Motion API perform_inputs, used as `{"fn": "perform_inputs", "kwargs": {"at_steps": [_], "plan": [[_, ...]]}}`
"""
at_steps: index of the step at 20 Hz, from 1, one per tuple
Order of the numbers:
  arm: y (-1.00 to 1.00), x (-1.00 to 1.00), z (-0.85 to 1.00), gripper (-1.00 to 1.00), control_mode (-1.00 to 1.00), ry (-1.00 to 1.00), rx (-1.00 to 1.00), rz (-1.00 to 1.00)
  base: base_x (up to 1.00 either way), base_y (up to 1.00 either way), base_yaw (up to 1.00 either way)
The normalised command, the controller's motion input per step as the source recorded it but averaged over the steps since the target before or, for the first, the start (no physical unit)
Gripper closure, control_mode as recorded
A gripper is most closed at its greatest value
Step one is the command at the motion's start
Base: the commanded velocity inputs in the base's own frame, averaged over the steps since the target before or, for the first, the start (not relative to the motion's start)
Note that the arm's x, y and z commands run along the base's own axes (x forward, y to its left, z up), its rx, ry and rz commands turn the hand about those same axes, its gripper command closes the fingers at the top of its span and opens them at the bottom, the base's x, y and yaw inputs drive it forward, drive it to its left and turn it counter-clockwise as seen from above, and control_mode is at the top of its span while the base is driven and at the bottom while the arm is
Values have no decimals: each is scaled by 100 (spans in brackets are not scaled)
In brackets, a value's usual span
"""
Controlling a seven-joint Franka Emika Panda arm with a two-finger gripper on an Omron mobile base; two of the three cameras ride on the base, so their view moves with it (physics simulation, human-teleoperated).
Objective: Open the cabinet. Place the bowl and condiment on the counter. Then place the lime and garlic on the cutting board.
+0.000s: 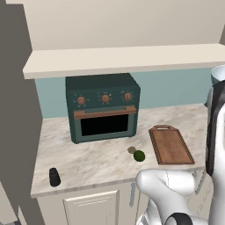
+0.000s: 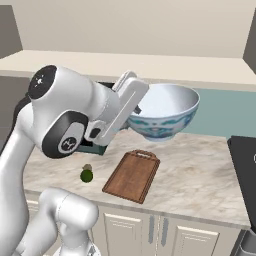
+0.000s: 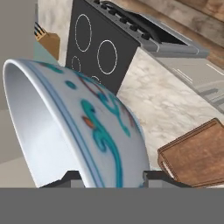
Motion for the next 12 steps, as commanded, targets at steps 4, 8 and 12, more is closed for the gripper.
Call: {"fn": "perform_inputs", "kwargs": {"at_steps": [4,8,12], "plan": [[-30,-4,-36,100,-100,3,4,1,0,0,0],[-8,-1,-53,100,-100,4,0,5,0,0,0],[0,0,-57,100,-100,3,0,8,0,0,0]]}}
